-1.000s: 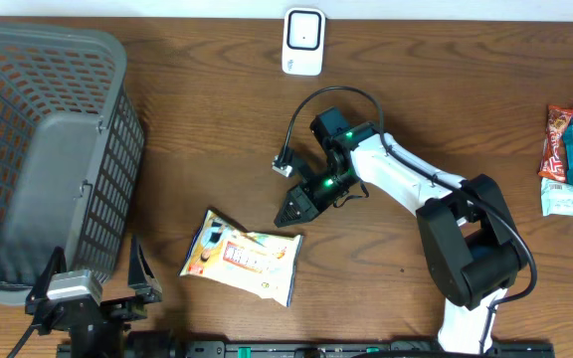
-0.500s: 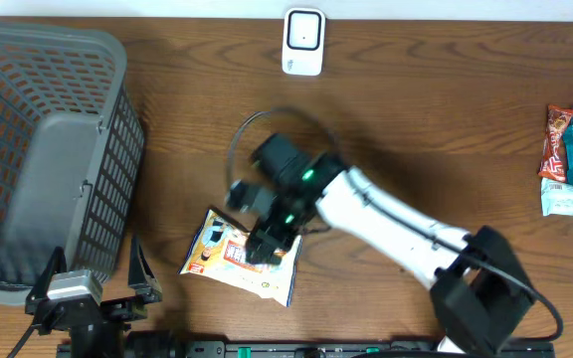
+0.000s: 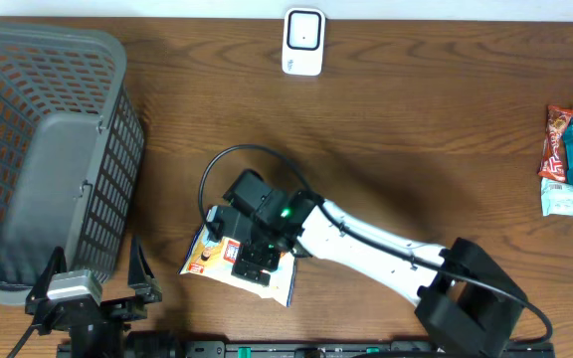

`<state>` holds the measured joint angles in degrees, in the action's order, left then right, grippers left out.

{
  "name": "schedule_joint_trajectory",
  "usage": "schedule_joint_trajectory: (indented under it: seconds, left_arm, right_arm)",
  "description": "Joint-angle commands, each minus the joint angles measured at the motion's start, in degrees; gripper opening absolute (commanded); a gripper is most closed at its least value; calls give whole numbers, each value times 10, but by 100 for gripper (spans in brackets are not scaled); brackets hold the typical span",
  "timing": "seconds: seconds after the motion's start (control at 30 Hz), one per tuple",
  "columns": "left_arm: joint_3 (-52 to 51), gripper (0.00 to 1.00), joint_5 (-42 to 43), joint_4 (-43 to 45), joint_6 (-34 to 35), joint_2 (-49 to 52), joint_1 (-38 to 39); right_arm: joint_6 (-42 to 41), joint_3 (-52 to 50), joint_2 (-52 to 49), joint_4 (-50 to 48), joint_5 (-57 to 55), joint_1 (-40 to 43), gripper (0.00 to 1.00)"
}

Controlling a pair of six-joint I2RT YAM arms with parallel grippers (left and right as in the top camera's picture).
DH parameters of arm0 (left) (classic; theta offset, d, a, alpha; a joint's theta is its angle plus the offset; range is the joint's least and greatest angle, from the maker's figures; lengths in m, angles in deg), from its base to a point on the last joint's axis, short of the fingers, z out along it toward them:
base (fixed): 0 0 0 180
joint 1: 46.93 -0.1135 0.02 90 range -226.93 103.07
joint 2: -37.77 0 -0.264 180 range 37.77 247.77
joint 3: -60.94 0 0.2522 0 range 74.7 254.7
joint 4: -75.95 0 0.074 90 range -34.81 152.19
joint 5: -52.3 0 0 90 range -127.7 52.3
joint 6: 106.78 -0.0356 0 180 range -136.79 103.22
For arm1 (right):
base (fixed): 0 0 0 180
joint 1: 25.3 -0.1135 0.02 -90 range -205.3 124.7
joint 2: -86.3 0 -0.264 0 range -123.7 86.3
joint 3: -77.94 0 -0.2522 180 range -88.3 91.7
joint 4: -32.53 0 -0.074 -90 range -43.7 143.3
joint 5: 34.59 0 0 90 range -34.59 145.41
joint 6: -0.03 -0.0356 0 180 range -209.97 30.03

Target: Scan the item barcode

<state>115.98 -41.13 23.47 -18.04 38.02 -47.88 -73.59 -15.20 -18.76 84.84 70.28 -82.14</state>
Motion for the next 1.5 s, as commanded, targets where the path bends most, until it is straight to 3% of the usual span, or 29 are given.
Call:
schedule_joint_trajectory:
  seconds: [0.0,0.4,0.67,0.77,0.83,0.87,0.9,0.93,1.1,1.3,1.47]
  left_arm:
    - [2,98,-7,2,5,-1,2]
    - [2,98,-7,2,5,-1,2]
    - [2,98,-7,2,5,-1,2]
    - [2,98,-7,2,5,-1,2]
    - [2,98,-7,2,5,-1,2]
    - [2,98,-7,2,5,-1,2]
    - [2,98,-7,2,5,-1,2]
    - [2,98,-7,2,5,-1,2]
    - [2,98,-7,2,5,-1,2]
    - [2,98,-7,2,5,-1,2]
    - [2,98,-7,2,5,-1,2]
  right_arm:
    - [-44,-7,0,-16,-98,-42,99]
    - [-136,-82,-8,-158,-255,-119,99]
    - [-177,-76,-116,-179,-300,-150,97]
    - [-209,-49,-120,-143,-313,-148,68]
    - [-234,-43,-119,-135,-308,-139,36]
    - [-249,-42,-119,-132,-308,-132,12]
    - [-267,-41,-119,-129,-307,-122,1]
    - [-275,-40,-118,-124,-300,-115,1]
    - [-259,16,-87,-32,-143,-28,1]
    - [-151,119,-50,92,221,110,1]
    - [-71,128,-51,167,510,250,1]
